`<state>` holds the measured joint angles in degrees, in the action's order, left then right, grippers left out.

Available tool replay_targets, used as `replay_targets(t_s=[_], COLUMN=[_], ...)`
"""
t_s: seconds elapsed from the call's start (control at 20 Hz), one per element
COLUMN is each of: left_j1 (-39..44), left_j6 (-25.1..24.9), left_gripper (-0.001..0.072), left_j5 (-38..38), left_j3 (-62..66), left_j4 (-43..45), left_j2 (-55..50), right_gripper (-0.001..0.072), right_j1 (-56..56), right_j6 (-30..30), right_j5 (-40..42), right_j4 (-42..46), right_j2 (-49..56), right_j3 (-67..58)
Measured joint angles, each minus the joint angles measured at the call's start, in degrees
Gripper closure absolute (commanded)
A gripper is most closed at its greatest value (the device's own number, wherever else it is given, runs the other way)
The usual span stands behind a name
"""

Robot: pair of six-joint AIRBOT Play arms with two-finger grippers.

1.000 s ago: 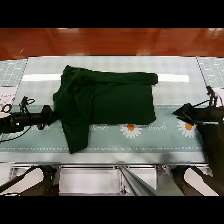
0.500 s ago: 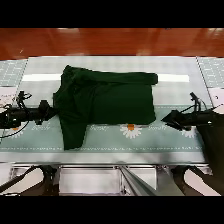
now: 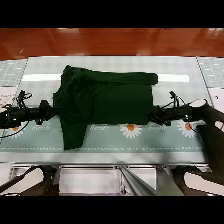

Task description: Fold the shirts.

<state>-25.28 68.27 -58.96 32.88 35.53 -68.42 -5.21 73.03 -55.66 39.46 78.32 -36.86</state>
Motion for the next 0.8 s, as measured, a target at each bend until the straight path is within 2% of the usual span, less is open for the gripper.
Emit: replay_targets(t_s=[0.15, 0.35, 0.6, 0.8], left_j1=[0.07, -0.04, -0.04, -0.17], left_j6=[-0.04, -0.11, 0.63, 1.68], left_gripper=[0.0688, 0.0689, 0.0689, 0.0689], left_j5=[-1.14, -2.86, -4.9, -4.79], left_j3=[0.28, 6.51, 25.38, 42.16], left_j4=[-0.24, -1.33, -3.04, -3.43], left_j2=[0.11, 2.4, 8.55, 12.68], right_gripper=[0.0693, 0.0693, 0.0693, 0.0693], right_j1=[2.47, 3.43, 3.56, 3.58], right_j6=[-1.38, 0.39, 6.95, 9.31], right_j5=[-0.22, -8.57, -15.72, -19.12], right_j4=[-0.33, 5.7, 17.57, 21.81], right_j2=[2.21, 1.62, -3.96, -8.57], right_j3=[-5.46, -20.55, -49.31, -71.28])
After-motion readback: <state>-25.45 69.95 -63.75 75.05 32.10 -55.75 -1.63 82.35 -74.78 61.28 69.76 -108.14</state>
